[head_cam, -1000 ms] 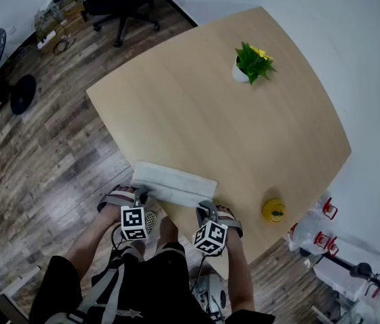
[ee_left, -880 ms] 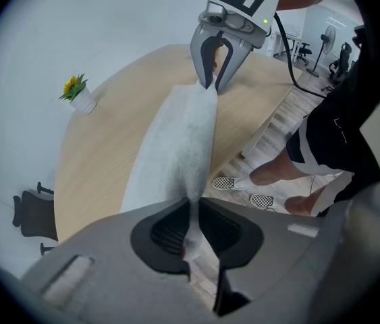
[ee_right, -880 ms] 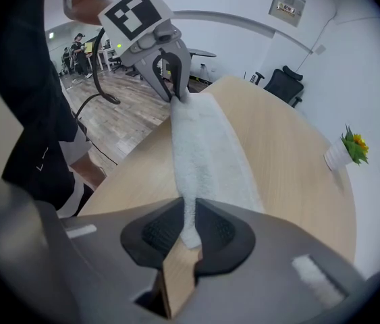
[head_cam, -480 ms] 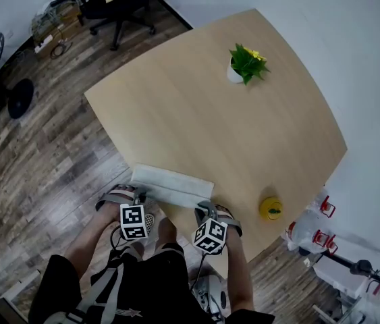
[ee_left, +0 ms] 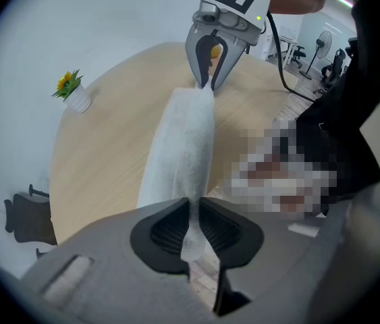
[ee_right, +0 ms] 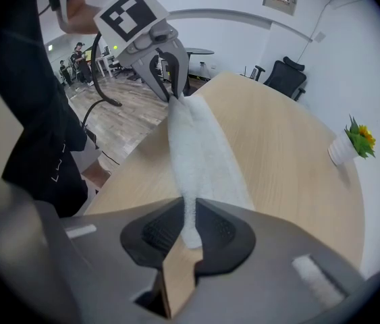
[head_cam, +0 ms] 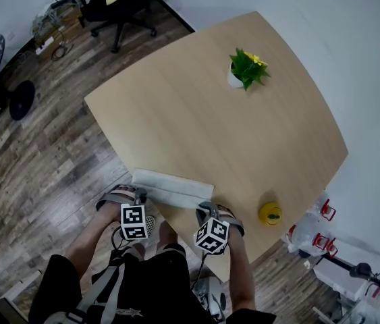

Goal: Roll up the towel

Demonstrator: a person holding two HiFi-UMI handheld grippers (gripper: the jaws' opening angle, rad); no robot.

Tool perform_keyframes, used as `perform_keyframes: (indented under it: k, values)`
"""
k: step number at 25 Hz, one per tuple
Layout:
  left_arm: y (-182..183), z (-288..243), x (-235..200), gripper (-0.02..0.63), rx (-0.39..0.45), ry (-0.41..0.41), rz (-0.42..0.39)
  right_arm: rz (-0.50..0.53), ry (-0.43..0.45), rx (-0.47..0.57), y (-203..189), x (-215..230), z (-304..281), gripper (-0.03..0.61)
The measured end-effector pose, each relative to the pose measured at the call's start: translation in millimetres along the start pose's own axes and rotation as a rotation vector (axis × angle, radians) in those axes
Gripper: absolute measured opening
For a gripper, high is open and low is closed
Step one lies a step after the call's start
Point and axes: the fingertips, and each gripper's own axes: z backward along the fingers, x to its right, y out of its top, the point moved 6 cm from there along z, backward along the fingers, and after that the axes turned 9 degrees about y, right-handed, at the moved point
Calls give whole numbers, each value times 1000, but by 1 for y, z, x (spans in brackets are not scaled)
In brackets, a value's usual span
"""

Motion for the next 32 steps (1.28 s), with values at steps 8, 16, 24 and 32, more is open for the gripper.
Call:
perform_keyframes:
  k: [8, 16, 24, 32]
  values:
    - [2, -4, -12, 60, 3, -2, 10, 6, -1, -4, 4, 16, 5, 61]
    - [2, -6, -22, 60, 3, -12, 30, 34, 33, -27, 11, 31, 9, 61]
    - [0, -7, -23, 60, -2, -28, 63, 60, 71, -44, 15, 42, 12, 60]
    - [-1, -12, -25, 60, -8, -78, 85, 28, 189, -52, 16, 47, 10, 60]
